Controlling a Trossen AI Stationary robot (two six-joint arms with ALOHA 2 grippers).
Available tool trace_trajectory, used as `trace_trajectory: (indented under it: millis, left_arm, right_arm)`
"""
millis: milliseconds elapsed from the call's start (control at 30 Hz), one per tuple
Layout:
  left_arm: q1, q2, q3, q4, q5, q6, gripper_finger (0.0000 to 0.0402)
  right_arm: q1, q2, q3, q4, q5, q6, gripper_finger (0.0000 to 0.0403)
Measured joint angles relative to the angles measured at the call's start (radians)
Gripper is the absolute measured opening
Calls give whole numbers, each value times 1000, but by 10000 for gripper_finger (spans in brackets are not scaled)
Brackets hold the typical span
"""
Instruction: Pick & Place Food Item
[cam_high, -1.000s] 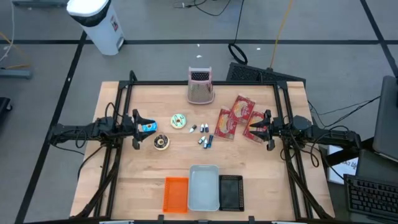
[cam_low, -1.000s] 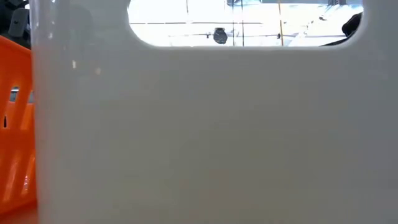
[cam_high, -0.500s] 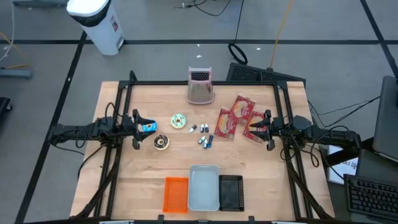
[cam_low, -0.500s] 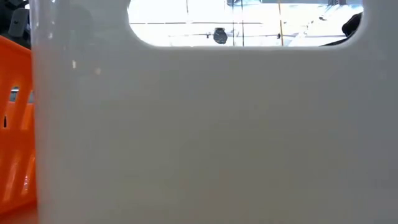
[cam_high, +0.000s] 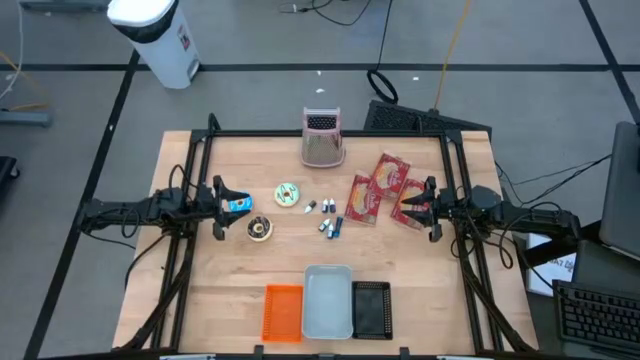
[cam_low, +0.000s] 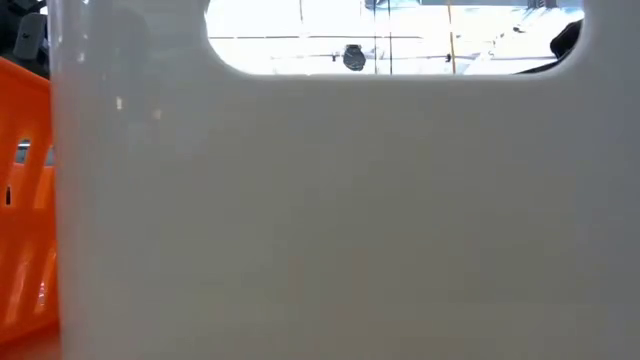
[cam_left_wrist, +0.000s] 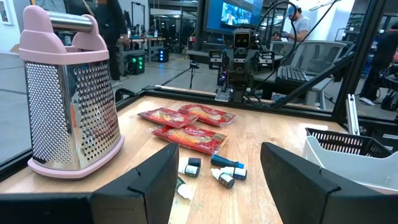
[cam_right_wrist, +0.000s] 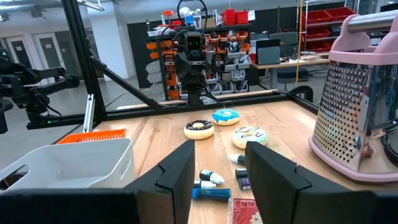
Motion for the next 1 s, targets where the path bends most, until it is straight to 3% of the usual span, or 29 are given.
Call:
trace_trajectory:
  millis: [267, 367, 733, 1000]
  left_arm:
    - [0, 0, 0, 0, 0, 0, 230]
    - [0, 0, 0, 0, 0, 0, 230]
    - [0, 0, 0, 0, 0, 0, 230]
    - [0, 0, 0, 0, 0, 0, 230]
  right_arm:
    - [0, 0, 0, 70, -2, 342, 130]
    - [-1, 2, 0, 110, 5, 398, 130]
    - [-2, 3, 0, 232, 4, 386, 130]
    - [-2, 3, 0, 241, 5, 239, 130]
